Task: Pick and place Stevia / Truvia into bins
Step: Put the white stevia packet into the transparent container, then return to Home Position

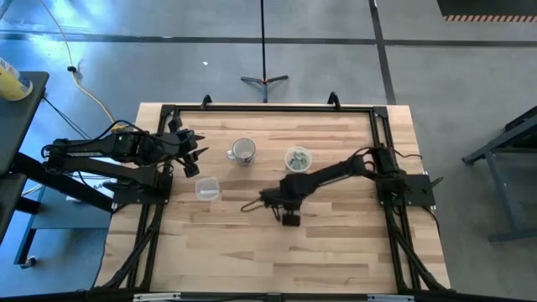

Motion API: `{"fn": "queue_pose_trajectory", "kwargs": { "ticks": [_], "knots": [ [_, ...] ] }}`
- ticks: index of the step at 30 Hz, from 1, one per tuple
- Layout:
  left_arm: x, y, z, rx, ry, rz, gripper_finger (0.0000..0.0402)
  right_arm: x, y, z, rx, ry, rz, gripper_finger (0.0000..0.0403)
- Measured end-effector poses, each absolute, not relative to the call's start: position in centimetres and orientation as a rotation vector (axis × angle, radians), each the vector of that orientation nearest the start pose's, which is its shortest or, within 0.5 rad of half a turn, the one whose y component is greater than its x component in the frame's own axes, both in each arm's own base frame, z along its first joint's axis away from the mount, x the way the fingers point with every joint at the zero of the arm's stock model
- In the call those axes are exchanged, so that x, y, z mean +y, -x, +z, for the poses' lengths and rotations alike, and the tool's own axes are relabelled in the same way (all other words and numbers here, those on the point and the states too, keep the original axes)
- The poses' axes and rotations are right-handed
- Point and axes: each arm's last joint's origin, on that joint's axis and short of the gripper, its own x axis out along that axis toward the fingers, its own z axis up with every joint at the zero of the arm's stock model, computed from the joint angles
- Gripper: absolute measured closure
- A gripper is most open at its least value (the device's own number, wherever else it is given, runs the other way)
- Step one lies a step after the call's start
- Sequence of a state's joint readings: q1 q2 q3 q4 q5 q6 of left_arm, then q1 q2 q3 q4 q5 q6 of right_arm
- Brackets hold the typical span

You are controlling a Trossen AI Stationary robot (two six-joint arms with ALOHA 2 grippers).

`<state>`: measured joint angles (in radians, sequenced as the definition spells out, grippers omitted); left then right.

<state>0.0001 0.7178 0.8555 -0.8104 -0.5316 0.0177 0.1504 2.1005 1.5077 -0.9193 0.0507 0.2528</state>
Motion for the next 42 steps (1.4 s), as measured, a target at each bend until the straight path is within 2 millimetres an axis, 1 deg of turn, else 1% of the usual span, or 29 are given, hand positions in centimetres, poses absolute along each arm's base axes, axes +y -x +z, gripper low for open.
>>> {"fn": "queue_pose_trajectory", "kwargs": {
  "ticks": [1, 2, 4, 5, 6, 8, 11, 14, 16, 18, 20, 22, 24, 25, 26, 27, 30, 32, 34, 36, 38, 39, 42],
  "knots": [
    [1.5, -12.8, 31.2, 0.661, -0.196, 0.505, 0.0202, 5.3, -39.3, 15.6, 1.496, -0.05, -0.163, 0.0387],
    [1.5, -12.8, 31.2, 0.662, -0.195, 0.505, 0.0202, 4.6, -39.7, 17.0, 1.467, -0.041, -0.21, 0.0386],
    [1.5, -12.8, 31.2, 0.662, -0.195, 0.506, 0.0202, 3.2, -39.9, 21.0, 1.344, -0.036, -0.294, 0.0395],
    [1.5, -12.8, 31.2, 0.661, -0.195, 0.505, 0.0202, 2.4, -39.8, 22.8, 1.293, -0.032, -0.337, 0.0398],
    [1.5, -12.8, 31.2, 0.661, -0.195, 0.506, 0.0202, 1.5, -39.3, 23.9, 1.276, -0.03, -0.374, 0.0399],
    [1.5, -12.8, 31.2, 0.661, -0.196, 0.505, 0.0202, -0.4, -38.4, 24.8, 1.275, -0.048, -0.442, 0.0395],
    [1.5, -12.8, 31.2, 0.661, -0.195, 0.505, 0.0202, -3.9, -37.2, 24.1, 1.314, -0.109, -0.517, 0.0396],
    [1.5, -12.8, 31.2, 0.662, -0.195, 0.505, 0.0202, -6.6, -36.2, 23.2, 1.365, -0.103, -0.501, 0.04],
    [1.5, -12.8, 31.2, 0.661, -0.195, 0.505, 0.0202, -7.9, -36.1, 21.7, 1.374, -0.066, -0.504, 0.0391],
    [1.5, -12.8, 31.2, 0.662, -0.195, 0.506, 0.0202, -8.9, -35.8, 20.2, 1.417, -0.069, -0.463, 0.0371],
    [1.5, -12.8, 31.2, 0.661, -0.195, 0.506, 0.0202, -9.3, -35.6, 19.9, 1.422, -0.09, -0.414, 0.0342],
    [1.5, -12.8, 31.2, 0.662, -0.196, 0.505, 0.0202, -9.4, -35.3, 19.7, 1.436, -0.09, -0.397, 0.0309],
    [1.5, -12.8, 31.2, 0.661, -0.195, 0.505, 0.0202, -9.2, -34.9, 19.4, 1.477, -0.046, -0.402, 0.0277],
    [1.5, -12.8, 31.2, 0.661, -0.196, 0.505, 0.0202, -8.9, -34.9, 19.5, 1.48, -0.02, -0.401, 0.0262],
    [1.5, -12.8, 31.2, 0.661, -0.195, 0.505, 0.0202, -8.6, -35.1, 20.0, 1.451, 0.004, -0.398, 0.0247],
    [1.5, -12.8, 31.2, 0.661, -0.195, 0.506, 0.0202, -8.1, -35.1, 21.0, 1.399, 0.03, -0.398, 0.0235],
    [1.5, -12.8, 31.2, 0.662, -0.195, 0.505, 0.0202, -6.1, -34.9, 24.9, 1.218, 0.078, -0.381, 0.0209],
    [1.5, -12.8, 31.2, 0.662, -0.195, 0.505, 0.0202, -4.7, -34.2, 27.1, 1.125, 0.049, -0.374, 0.0203],
    [1.5, -12.8, 31.2, 0.661, -0.195, 0.505, 0.0202, -3.6, -33.2, 28.6, 1.086, -0.045, -0.377, 0.0203],
    [1.5, -12.8, 31.2, 0.662, -0.196, 0.506, 0.0202, -2.8, -31.7, 29.8, 1.073, -0.126, -0.455, 0.0206],
    [1.5, -12.8, 31.2, 0.661, -0.196, 0.505, 0.0202, -2.1, -30.1, 30.2, 1.051, -0.195, -0.553, 0.021],
    [1.5, -12.8, 31.2, 0.662, -0.196, 0.506, 0.0202, -1.8, -29.4, 30.1, 1.04, -0.234, -0.573, 0.0212],
    [1.5, -12.8, 31.2, 0.661, -0.195, 0.506, 0.0202, -0.9, -27.5, 29.4, 0.983, -0.314, -0.548, 0.0219]
  ]
}}
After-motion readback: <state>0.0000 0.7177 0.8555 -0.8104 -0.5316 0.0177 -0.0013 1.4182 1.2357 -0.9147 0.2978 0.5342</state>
